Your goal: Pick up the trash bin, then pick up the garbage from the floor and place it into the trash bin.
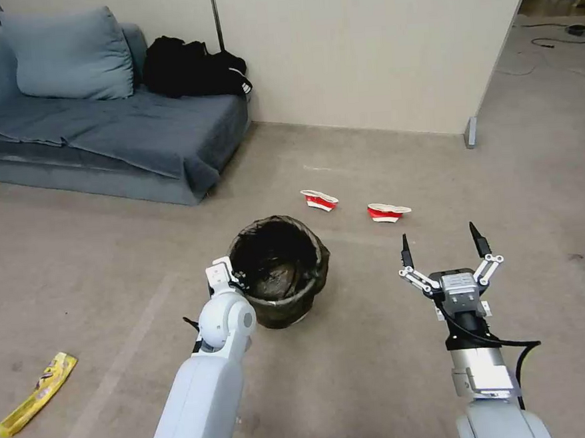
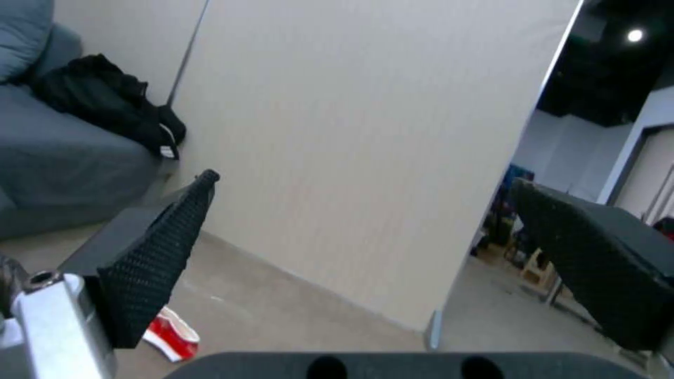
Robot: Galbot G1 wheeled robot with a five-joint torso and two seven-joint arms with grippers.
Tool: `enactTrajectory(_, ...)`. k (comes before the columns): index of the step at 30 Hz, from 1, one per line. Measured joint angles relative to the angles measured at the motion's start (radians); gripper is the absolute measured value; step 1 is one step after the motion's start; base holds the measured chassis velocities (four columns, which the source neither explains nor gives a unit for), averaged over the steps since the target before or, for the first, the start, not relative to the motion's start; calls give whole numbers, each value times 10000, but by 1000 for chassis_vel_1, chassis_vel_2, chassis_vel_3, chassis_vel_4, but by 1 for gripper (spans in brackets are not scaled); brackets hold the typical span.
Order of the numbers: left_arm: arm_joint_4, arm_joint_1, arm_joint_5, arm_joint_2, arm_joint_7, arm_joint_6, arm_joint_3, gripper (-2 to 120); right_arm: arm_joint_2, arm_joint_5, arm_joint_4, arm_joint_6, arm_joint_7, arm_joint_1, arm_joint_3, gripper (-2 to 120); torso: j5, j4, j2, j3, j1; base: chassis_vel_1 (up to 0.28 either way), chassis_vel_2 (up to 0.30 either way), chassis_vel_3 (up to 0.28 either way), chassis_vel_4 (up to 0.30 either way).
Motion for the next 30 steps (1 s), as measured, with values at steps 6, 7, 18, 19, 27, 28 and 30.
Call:
enactTrajectory(6,-64,60,17,-14,-24,-12,1,5,0,-108,42,354,-80,99,121,100,0,2,0,0,0,0,0,0,0)
enactTrajectory(7,-93,77,18,-14,-45,-18,4,5,0,-114,54,460,-107,123,138,100,2,1,0,0,0,0,0,0,0)
enactTrajectory(18,-954,262,398,-7,-177,-198,-86,1,0,625,51,582,-205,109,35,100,3,3,-1,2,0,0,0,0,0)
enactTrajectory(19,-1569,481,725,22,-175,-279,-149,1,-1,1323,46,420,-176,77,-64,100,5,5,-1,1,0,0,0,0,0)
enactTrajectory(27,-3542,1686,1696,92,238,-469,-203,1,0,2099,-44,289,-156,151,-145,100,1,5,-1,1,0,0,0,0,0)
enactTrajectory(28,-3858,1905,1869,98,297,-499,-183,1,0,2114,-66,289,-163,166,-148,100,4,3,-1,1,0,0,0,0,0)
enactTrajectory(30,-4019,2017,1948,98,321,-515,-172,1,0,2117,-77,288,-172,166,-151,100,3,4,0,1,0,0,0,0,0)
